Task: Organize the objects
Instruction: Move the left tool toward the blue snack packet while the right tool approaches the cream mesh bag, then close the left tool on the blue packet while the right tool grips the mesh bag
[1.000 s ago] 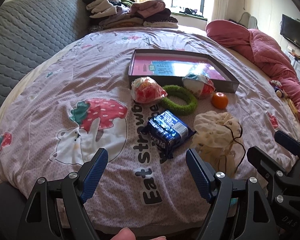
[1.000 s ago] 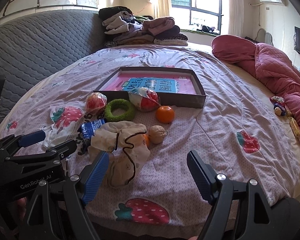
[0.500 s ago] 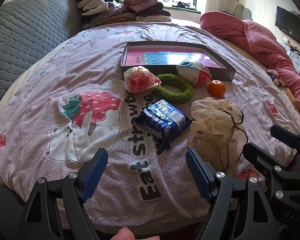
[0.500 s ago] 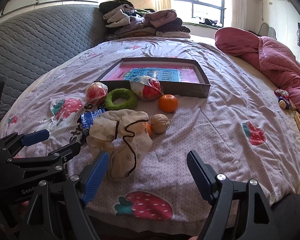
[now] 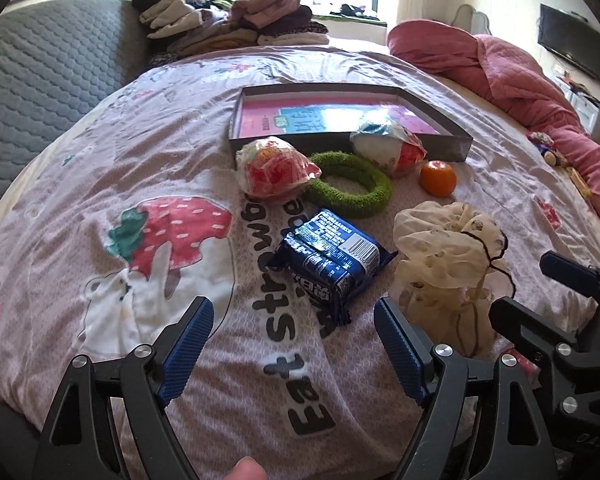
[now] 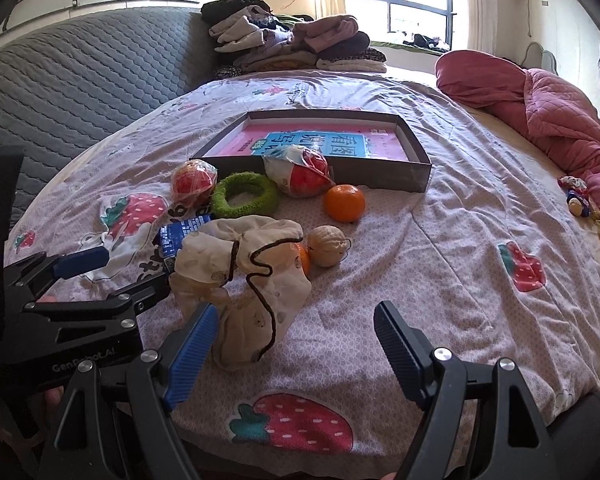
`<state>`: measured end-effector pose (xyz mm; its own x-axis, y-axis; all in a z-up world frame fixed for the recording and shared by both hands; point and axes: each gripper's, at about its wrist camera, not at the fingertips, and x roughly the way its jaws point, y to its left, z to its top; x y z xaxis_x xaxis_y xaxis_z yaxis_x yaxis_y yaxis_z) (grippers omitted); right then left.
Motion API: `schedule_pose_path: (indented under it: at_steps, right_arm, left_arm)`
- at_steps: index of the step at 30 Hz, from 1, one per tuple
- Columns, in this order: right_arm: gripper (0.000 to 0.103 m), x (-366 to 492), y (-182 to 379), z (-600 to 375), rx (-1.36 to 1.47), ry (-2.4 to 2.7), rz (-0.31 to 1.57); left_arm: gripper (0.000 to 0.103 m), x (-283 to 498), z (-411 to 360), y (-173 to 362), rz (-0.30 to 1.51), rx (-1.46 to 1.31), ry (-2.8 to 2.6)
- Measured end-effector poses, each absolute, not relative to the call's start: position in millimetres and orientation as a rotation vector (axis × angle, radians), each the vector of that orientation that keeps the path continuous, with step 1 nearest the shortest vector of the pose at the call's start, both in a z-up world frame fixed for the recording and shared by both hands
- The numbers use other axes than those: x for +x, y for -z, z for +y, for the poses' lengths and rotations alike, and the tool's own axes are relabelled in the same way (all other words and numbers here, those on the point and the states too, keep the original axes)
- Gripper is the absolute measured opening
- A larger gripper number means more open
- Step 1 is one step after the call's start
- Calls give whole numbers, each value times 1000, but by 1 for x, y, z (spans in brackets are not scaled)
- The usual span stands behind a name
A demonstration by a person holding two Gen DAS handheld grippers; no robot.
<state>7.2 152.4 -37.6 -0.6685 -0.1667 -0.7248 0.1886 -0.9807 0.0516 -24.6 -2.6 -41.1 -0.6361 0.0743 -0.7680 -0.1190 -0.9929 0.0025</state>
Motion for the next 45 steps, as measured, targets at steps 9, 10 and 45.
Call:
schedule_pose_path:
  at_steps: [9, 10, 45]
  right_arm:
    - [79, 1, 43, 151, 1185, 2704, 52]
    - [79, 0, 43, 151, 1185, 2704, 52]
    - [27, -16, 59, 151, 1173, 2649, -2]
  left_arm:
    - [83, -43, -2, 51, 156, -1274, -2711]
    - [83, -44, -1, 52, 160, -1272, -2708]
    - [81, -77, 13, 64, 156, -1223, -2621]
